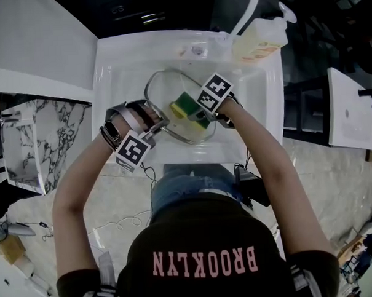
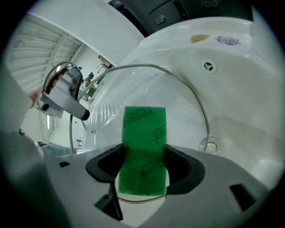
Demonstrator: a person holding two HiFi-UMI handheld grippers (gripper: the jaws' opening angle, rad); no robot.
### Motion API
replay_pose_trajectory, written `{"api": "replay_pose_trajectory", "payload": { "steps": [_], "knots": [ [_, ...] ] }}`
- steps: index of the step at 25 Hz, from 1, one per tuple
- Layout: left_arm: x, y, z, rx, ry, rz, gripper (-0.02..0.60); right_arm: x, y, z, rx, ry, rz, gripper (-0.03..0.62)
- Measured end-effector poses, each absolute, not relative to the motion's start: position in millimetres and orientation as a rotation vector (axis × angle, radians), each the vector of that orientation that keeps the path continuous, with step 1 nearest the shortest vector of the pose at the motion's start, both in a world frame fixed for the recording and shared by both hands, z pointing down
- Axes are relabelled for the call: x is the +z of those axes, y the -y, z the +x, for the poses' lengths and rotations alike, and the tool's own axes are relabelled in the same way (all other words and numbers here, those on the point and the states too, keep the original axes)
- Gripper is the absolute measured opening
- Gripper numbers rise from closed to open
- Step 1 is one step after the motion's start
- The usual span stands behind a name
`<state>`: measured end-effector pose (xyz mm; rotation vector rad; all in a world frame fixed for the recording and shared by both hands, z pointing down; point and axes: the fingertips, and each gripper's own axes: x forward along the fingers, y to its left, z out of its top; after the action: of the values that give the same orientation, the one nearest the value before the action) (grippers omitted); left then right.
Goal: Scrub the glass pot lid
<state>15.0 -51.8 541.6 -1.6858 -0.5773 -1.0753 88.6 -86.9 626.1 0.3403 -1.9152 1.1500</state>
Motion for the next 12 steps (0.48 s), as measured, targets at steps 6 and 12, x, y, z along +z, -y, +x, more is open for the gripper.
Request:
{"api": "replay_pose_trajectory", "payload": {
  "steps": [6, 12],
  "knots": [
    [541.2, 50.6, 15.6, -1.08, 0.586, -1.699, 0.04, 652.1, 94.3, 122.6, 1.047, 1.813, 0.405, 0.272],
    [541.0, 50.4, 16.7, -1.089, 0.581, -1.703, 0.04, 668.3, 100.9, 140.7, 1.029, 1.779, 0.476, 0.272]
  ]
}}
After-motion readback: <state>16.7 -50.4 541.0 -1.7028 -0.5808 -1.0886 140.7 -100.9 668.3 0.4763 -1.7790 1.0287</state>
